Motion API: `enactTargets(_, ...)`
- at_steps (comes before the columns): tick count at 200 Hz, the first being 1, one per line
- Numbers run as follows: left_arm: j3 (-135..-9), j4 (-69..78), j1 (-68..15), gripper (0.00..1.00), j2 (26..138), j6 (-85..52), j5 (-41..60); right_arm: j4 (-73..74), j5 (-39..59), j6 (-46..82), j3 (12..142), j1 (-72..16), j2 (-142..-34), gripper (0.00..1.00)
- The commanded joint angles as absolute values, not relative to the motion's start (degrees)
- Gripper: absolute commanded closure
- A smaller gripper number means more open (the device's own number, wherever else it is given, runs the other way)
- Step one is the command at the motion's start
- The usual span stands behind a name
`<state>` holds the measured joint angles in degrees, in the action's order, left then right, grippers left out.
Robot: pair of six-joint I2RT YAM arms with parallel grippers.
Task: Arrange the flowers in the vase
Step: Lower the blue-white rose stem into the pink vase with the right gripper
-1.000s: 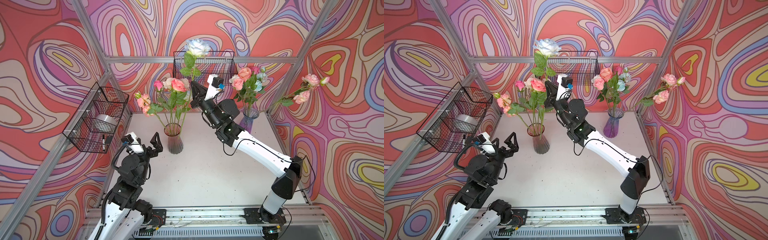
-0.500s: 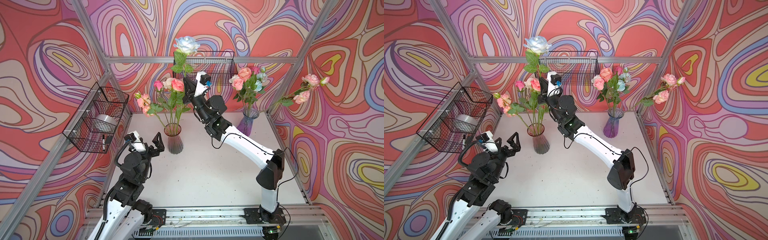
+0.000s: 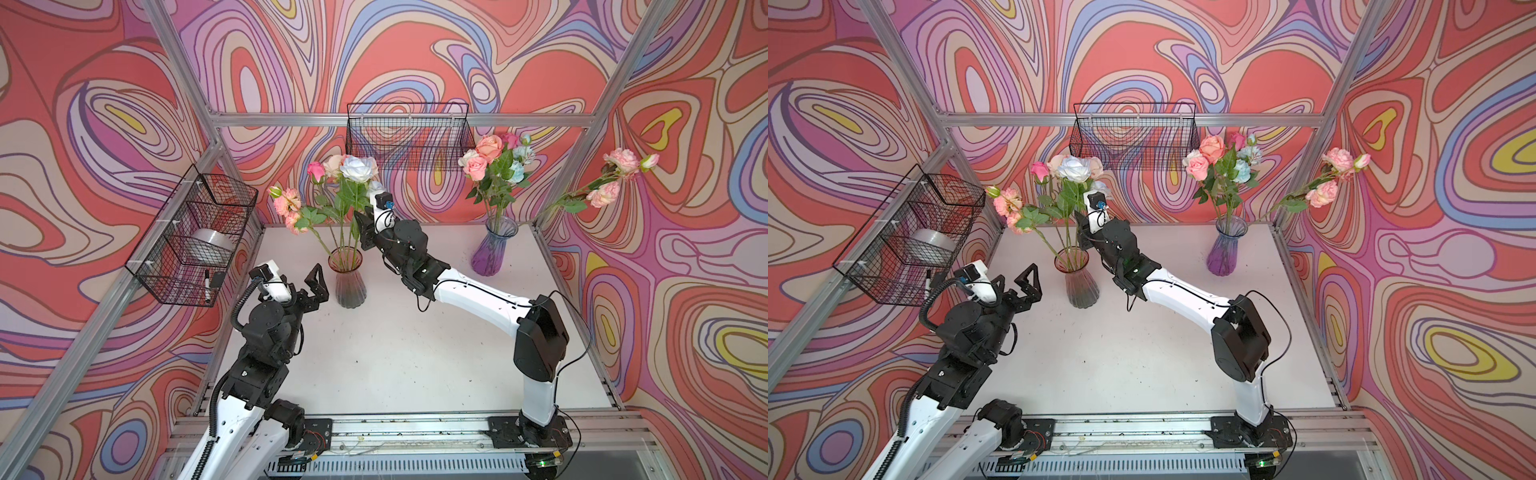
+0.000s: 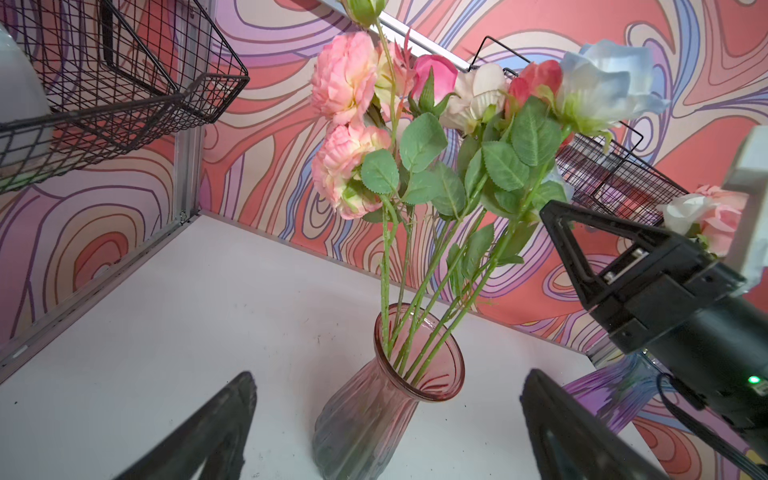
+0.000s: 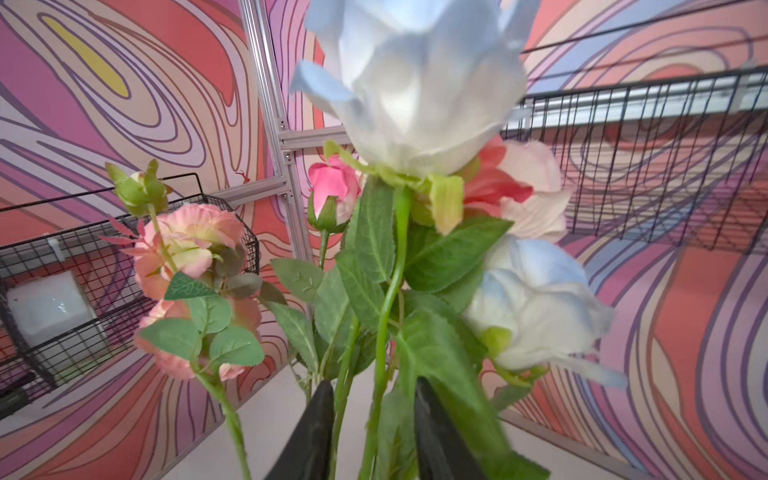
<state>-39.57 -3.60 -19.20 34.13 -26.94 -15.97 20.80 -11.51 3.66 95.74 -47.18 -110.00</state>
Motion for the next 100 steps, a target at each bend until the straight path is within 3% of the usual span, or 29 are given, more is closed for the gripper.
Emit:
enactTargets(1,-39.8,-2.8,-18.5,0.00,34.4,-28.1,-14.6,18.4,-11.6,3.8,94.2,-48.0,-104.7,0.63)
enactTargets(59,-41.3,-6.6,-17.3,0.00,38.4,-32.3,-16.3,12.7,-12.2,5.0,91.1,-48.8,-96.8,0.52)
enactTargets(100,-41.9,-8.4,-15.4,0.00,39.7,-33.5,-16.5,9.7,-15.1,4.8,87.7,-48.8,-91.1,0.51)
